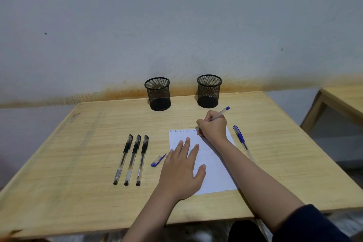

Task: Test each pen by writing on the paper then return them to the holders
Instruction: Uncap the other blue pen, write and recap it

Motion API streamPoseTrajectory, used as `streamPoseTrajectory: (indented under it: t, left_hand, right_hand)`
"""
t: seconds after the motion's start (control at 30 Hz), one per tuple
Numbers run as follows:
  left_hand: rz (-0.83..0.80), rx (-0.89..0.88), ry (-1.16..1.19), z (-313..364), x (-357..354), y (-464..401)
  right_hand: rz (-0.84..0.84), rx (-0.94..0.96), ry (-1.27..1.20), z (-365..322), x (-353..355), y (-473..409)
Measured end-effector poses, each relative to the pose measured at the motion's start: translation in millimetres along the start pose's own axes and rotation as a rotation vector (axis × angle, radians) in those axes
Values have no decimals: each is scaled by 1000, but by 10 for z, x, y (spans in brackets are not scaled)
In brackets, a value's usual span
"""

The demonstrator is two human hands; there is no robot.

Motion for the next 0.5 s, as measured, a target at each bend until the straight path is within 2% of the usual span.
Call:
streamPoseTrajectory:
  t: [0.27,0.37,0.5]
  left_hand:
    - [5,1,3,2,13,2]
    - [10,2,21,-6,10,-2]
    - [24,1,85,0,37,22]
  right_hand:
    - [49,-30,-24,66,28,-44]
    - [64,-95,-235,112,61,-46]
    - [-19,-181,-522,119,25,-52]
Point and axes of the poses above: each hand's wrist, its own y-axis away from the middle knuckle, its own x-axis out of the back of the hand, z = x × y, the point moved 8 cm from there along -y, towards the middle knuckle, and after that the axes turned 8 degrees about -y, right-handed, at the moved point
